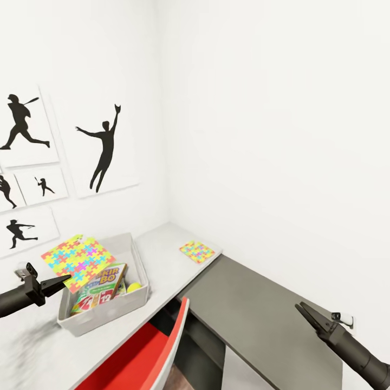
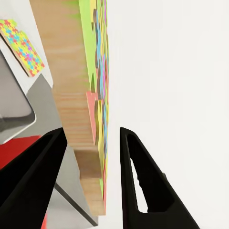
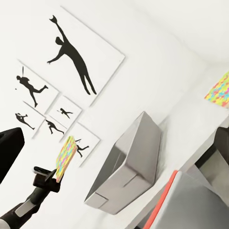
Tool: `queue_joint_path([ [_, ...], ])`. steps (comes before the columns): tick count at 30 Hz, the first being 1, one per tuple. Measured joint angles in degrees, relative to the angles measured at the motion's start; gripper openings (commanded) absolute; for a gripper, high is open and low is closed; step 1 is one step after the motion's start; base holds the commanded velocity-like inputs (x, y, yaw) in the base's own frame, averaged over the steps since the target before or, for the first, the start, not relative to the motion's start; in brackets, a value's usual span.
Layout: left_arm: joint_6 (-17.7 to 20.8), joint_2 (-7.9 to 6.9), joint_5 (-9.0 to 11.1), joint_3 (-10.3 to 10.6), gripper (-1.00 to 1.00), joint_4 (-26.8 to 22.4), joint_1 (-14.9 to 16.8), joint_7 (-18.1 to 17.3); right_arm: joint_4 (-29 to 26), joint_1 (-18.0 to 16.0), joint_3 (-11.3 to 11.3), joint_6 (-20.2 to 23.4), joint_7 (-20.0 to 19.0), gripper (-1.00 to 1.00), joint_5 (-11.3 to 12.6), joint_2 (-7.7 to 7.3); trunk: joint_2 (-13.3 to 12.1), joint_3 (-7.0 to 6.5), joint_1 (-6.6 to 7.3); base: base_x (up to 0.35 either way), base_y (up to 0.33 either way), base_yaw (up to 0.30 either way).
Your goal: Put all the toys in the child's room - the three board games (two on the bed and one on the table), the two jigsaw puzzles on the table, and the tennis ball on the table - inside the toy box on the table in the child's room.
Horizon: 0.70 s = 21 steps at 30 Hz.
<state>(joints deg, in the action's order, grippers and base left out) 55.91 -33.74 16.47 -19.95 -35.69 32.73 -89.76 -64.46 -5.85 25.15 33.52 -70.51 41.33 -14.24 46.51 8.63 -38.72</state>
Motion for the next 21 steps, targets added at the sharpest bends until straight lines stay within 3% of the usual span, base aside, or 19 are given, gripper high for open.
queue_joint_path([
  [18,0.0,0.15,-0.1,-0.1,-1.00,0.0,0.0,0.0,0.1,0.0,0.0,-0.2,0.0,1.00,0.0,0.01,0.0,0.00,-0.01,0.003,0.002,0.000],
  [21,-0.6,0.19,-0.9,-0.1,-1.00,0.1,0.2,0.0,0.3,0.0,0.0,-0.1,-0.1,1.00,0.0,-0.10,0.0,0.00,-0.01,0.000,0.000,0.000],
])
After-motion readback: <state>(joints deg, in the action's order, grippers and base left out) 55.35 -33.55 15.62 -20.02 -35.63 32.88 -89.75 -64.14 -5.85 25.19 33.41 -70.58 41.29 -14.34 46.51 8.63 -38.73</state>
